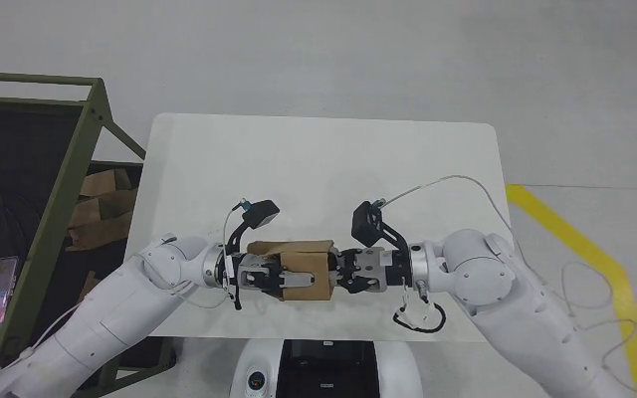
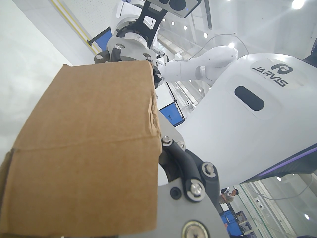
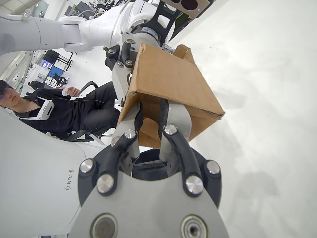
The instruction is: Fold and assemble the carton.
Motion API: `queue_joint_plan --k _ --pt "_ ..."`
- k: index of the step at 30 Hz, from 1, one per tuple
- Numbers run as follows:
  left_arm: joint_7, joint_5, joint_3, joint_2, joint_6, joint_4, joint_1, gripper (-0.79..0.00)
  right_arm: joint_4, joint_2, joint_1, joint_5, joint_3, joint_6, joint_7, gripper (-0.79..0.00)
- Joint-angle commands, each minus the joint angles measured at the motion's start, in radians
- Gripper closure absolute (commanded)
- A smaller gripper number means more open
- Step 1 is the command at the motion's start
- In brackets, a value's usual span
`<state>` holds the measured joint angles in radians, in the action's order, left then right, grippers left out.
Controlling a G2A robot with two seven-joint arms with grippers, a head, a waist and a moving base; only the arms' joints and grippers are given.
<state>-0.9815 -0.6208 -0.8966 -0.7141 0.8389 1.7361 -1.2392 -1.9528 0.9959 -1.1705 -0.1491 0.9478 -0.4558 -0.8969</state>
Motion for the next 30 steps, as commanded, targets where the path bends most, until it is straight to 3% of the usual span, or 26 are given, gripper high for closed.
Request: queue_joint_plan --k 1,14,30 --pt "0.003 0.000 0.005 0.002 0.003 -0.001 0.003 0.000 0.007 0.002 0.007 0.002 -0.008 -0.002 0.000 -0.163" --pt "0.026 -0.007 0.022 0.017 0.026 -0.015 0.017 0.000 0.009 0.000 0.000 0.003 0.011 -0.018 0.015 -0.249" --pt "0.035 -0.026 0.018 0.032 0.035 -0.027 0.031 0.000 -0.053 -0.043 -0.174 0.003 0.187 -0.082 0.056 -0.342"
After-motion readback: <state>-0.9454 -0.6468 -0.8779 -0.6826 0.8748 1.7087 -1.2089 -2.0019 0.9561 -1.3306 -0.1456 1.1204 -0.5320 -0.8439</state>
